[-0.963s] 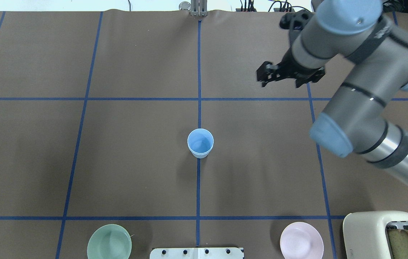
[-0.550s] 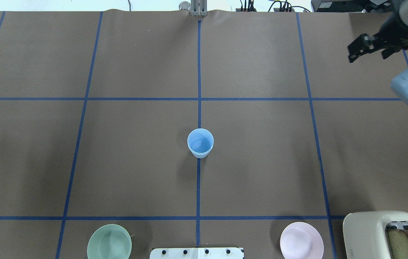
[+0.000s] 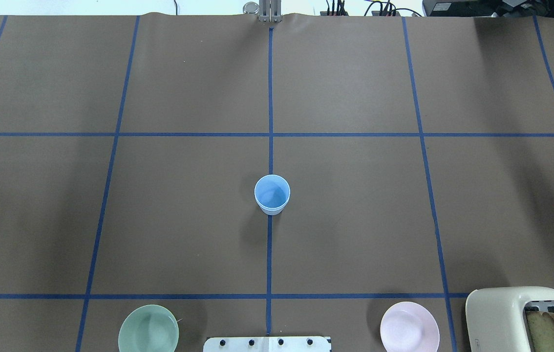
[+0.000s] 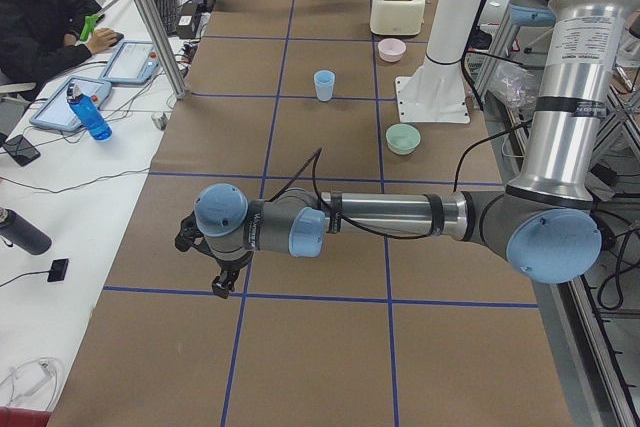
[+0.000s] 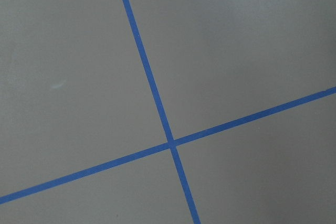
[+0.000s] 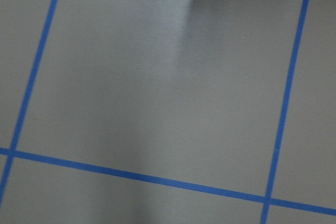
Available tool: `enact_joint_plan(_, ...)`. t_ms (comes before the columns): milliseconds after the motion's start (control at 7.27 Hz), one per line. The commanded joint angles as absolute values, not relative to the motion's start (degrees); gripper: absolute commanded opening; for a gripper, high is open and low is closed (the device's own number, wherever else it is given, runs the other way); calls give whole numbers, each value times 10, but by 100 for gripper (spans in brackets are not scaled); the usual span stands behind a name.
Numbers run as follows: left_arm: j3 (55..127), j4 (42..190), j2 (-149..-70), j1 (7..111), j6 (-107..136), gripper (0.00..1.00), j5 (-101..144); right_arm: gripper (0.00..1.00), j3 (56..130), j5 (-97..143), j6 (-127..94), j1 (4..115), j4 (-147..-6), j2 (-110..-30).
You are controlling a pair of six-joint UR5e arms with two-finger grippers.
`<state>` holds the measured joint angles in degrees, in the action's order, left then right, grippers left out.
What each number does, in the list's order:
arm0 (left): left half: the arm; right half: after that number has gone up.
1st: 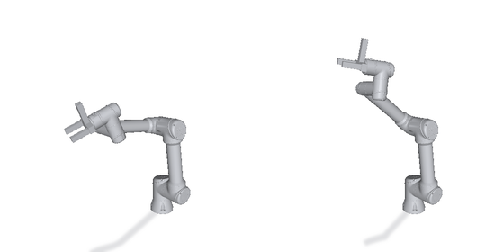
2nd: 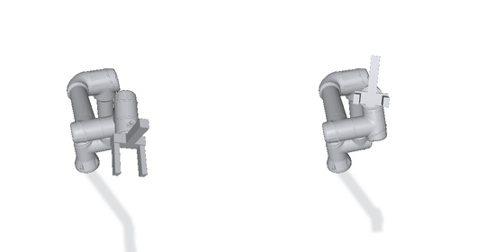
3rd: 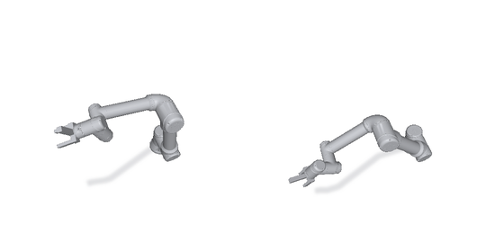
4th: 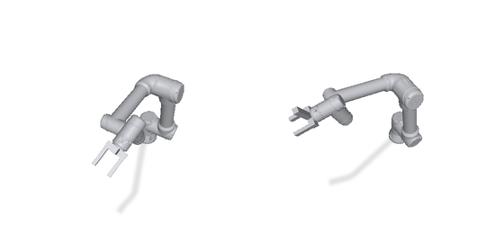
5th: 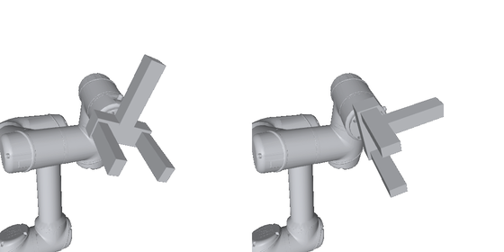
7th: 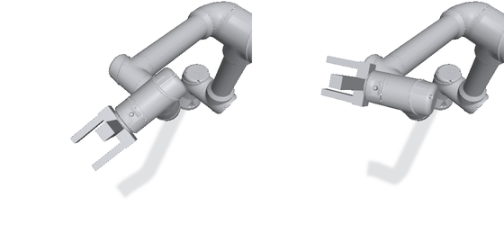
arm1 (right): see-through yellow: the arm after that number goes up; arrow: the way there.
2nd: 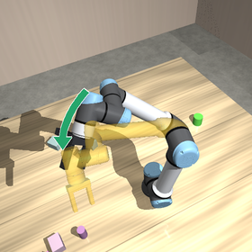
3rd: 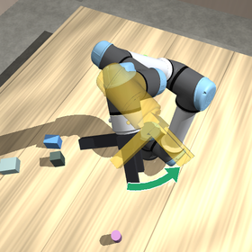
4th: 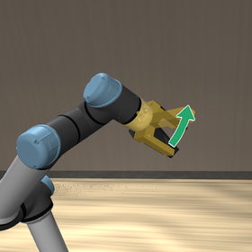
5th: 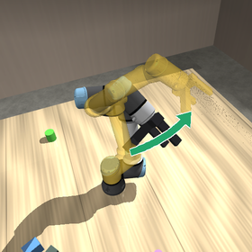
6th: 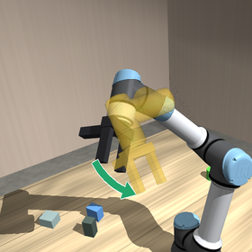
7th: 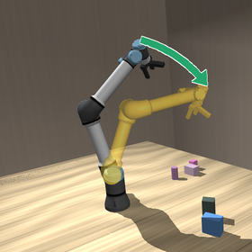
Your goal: Stack blue cups with both arms
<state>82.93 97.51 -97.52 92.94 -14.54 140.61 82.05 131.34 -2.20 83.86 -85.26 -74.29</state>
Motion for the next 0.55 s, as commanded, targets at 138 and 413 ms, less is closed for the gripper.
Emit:
enact_joint_plan(138,827,979,-976,933,-149,98,1406,100,758,1328,-30,858,-792,-745)
enact_joint_plan(413,829,983,-975,932,-149,98,1406,100,765,1322,-19,859,-787,-744)
